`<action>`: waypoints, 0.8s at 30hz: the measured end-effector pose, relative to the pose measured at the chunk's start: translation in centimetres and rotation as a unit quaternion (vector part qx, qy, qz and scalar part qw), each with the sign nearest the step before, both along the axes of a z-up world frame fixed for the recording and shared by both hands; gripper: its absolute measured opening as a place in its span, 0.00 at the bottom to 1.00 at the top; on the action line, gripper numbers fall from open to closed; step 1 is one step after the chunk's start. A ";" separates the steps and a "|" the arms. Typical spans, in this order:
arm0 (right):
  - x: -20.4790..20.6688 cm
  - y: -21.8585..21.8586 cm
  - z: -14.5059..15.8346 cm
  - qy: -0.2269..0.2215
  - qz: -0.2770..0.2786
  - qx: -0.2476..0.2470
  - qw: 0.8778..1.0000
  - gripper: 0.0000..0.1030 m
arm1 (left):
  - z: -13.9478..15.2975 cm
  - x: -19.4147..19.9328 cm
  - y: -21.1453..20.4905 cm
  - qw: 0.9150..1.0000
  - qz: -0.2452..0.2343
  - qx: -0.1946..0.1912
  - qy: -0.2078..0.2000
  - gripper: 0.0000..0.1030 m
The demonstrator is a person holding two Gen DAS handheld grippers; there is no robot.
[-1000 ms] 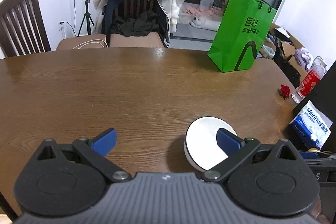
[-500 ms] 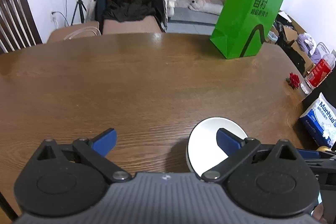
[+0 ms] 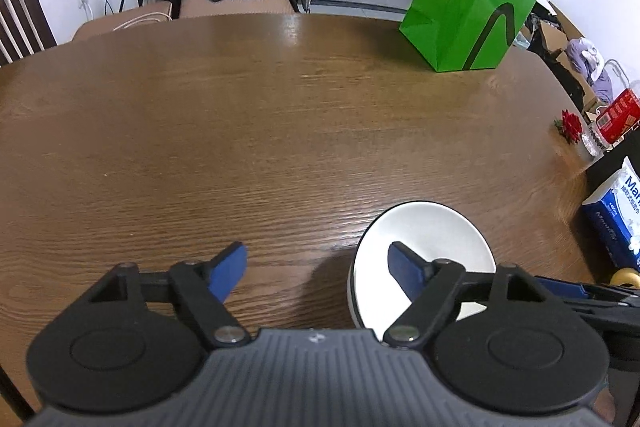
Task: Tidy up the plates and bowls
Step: 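Lower both open grippers onto the rim of the other white bowl, then close the left gripper on the white bowl rim while the right gripper closes beside it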
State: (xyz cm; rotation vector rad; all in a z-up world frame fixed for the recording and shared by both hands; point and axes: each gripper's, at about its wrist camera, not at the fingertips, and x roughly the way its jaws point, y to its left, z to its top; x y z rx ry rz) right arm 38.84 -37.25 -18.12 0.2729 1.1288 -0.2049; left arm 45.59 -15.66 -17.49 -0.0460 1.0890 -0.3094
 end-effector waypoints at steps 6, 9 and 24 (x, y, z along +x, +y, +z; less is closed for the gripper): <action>0.7 0.1 -0.8 0.007 0.002 0.004 1.000 0.55 | -0.8 0.5 -0.3 1.000 -0.003 -0.006 0.011 0.72; 0.8 0.1 -1.2 0.009 0.001 0.005 1.000 0.51 | -1.4 0.8 -0.4 1.000 -0.003 -0.013 0.022 0.69; 1.4 -0.3 -2.7 0.013 -0.004 0.035 0.999 0.22 | -3.2 1.7 -1.2 0.998 -0.017 -0.034 0.056 0.27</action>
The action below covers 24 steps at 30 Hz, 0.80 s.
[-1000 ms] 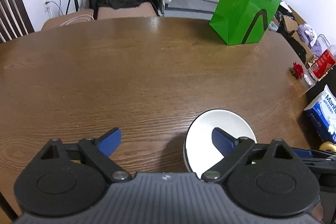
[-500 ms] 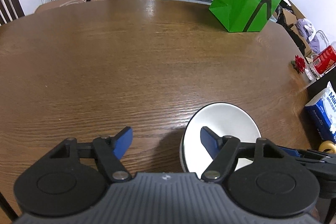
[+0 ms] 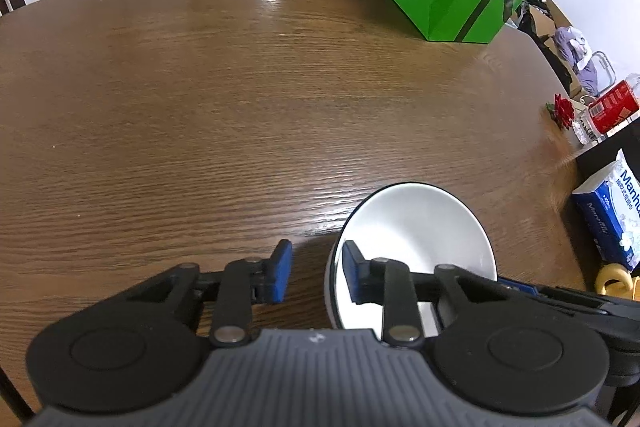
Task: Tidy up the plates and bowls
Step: 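Close the left gripper on the white bowl rim while the right gripper closes beside it, then lift the white bowl with both grippers and turn toward the blue bowl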
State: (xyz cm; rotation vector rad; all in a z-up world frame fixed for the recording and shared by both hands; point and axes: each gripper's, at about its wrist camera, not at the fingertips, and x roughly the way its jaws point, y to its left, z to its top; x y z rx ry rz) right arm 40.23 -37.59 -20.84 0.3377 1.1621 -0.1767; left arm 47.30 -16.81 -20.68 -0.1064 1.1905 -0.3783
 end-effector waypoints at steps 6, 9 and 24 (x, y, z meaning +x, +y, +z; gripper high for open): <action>0.1 0.0 -0.2 -0.004 0.003 0.012 1.000 0.13 | 0.0 0.1 -0.3 1.000 -0.007 -0.013 0.003 0.13; 0.2 0.2 -0.3 -0.006 0.005 0.015 1.000 0.08 | 0.0 0.0 -0.3 1.000 -0.005 -0.017 0.003 0.10; 0.2 0.6 -0.3 -0.012 -0.001 0.003 1.000 0.05 | 0.2 -0.5 -1.2 1.000 -0.010 -0.001 -0.010 0.08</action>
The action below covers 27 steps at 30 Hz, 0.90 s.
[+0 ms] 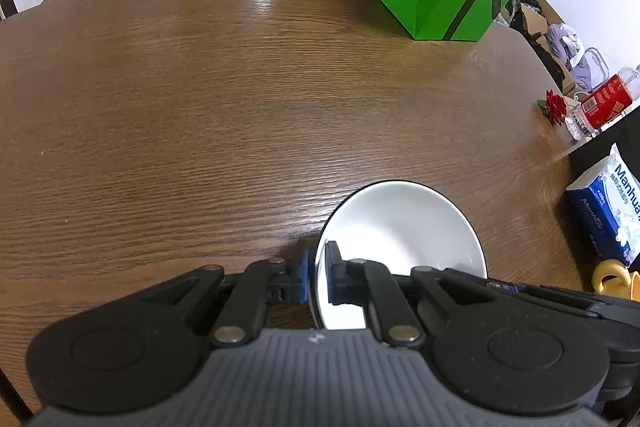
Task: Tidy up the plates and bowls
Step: 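Lift the white bowl with both grippers and turn toward the blue bowl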
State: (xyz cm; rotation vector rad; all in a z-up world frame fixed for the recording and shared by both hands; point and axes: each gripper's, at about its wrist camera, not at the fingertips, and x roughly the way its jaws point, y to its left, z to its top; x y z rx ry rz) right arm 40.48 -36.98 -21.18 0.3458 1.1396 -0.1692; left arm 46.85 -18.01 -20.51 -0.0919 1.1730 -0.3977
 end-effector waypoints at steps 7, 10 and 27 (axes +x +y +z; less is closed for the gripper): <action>0.1 0.1 0.0 0.000 0.000 -0.001 1.000 0.05 | 0.1 -0.2 -0.3 1.000 -0.003 0.006 -0.004 0.08; 0.0 0.2 0.0 -0.001 0.001 -0.002 1.000 0.05 | 0.2 -0.3 -0.4 1.000 -0.003 0.010 -0.007 0.08; -0.7 0.5 1.1 -0.013 0.004 -0.006 1.000 0.06 | 1.5 -1.1 0.1 1.000 0.000 0.012 -0.023 0.08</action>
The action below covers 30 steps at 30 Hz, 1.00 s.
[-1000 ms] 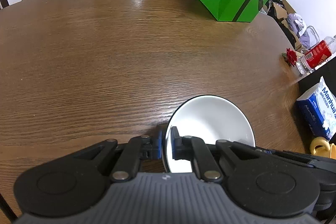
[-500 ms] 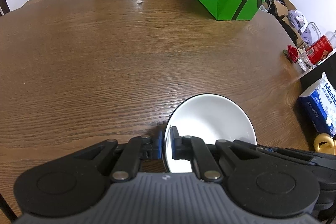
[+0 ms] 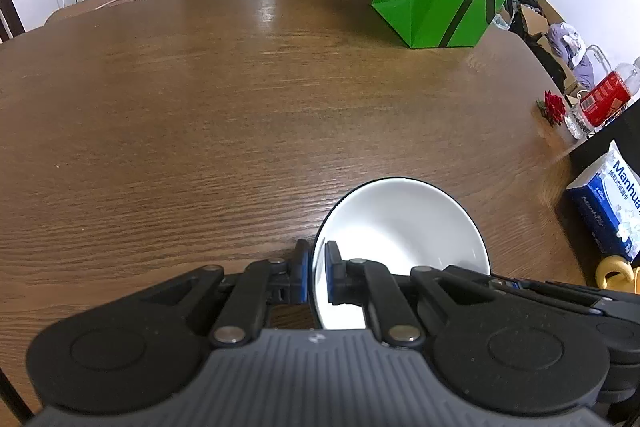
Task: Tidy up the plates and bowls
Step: 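Lift the white bowl with both grippers and turn toward the blue bowl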
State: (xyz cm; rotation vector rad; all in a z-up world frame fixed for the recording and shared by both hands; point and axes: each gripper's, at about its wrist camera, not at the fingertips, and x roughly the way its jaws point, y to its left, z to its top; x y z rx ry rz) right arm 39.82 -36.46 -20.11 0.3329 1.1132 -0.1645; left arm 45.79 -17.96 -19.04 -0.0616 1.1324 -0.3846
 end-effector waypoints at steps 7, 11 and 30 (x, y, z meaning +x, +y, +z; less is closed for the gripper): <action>-0.4 0.7 1.1 -0.007 0.006 -0.002 1.000 0.06 | 1.0 -0.7 0.6 1.000 0.008 0.000 -0.008 0.08; -0.8 1.1 2.0 -0.013 0.009 -0.003 1.000 0.06 | 1.9 -1.0 1.2 1.000 0.013 -0.002 -0.015 0.08; -3.2 3.2 5.5 -0.036 0.031 -0.006 0.999 0.06 | 5.2 -4.1 3.0 0.999 0.030 0.000 -0.041 0.08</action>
